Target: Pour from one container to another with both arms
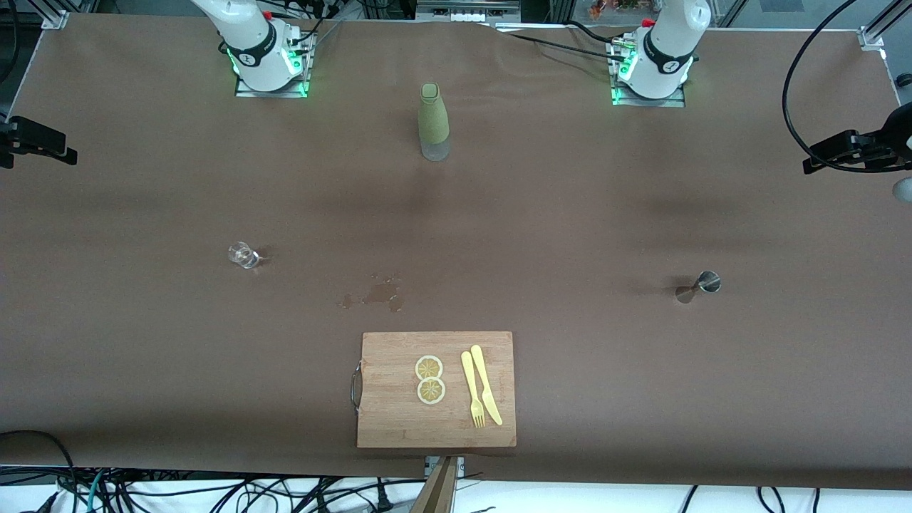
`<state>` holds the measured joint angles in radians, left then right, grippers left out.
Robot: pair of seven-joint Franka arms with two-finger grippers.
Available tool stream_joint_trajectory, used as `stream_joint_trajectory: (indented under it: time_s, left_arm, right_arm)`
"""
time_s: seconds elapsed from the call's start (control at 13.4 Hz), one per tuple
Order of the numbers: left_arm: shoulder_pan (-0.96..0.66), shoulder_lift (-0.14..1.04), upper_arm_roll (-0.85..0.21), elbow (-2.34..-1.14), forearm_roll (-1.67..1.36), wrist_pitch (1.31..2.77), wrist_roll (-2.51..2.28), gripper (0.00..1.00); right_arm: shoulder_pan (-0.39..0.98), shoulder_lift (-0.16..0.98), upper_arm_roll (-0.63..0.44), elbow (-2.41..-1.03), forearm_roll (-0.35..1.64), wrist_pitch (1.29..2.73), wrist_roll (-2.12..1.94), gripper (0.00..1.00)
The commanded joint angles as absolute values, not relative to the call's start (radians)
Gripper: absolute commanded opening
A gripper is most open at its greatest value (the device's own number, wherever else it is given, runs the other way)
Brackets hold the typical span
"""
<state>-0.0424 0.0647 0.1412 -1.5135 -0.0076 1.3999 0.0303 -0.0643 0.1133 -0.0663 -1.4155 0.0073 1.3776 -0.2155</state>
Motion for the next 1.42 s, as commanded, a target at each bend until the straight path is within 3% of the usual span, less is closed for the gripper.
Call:
stream_joint_trajectory:
  time_s: [0.0,0.45,1.04,1.34]
  left_arm:
    - [-0.040,0.077,0.138,-1.485,0.025,1.378,0.025,1.00]
    - [-0.016,0.104,0.144,-1.489,0.015,1.397,0.149,1.00]
    - [0.112,0.291,0.150,-1.559,-0.073,1.641,0.819,1.00]
    - [0.201,0.394,0.150,-1.589,-0.263,1.732,1.200,1.00]
  right_arm:
    - [-0.083,0.109,-0.063,-1.427,0.021,1.393,-0.299,1.00]
    - [-0.091,0.114,-0.063,-1.427,0.023,1.390,-0.359,1.00]
    - [-0.081,0.146,-0.055,-1.427,0.025,1.404,-0.360,1.00]
    - [-0.087,0.161,-0.057,-1.434,0.026,1.369,-0.362,1.00]
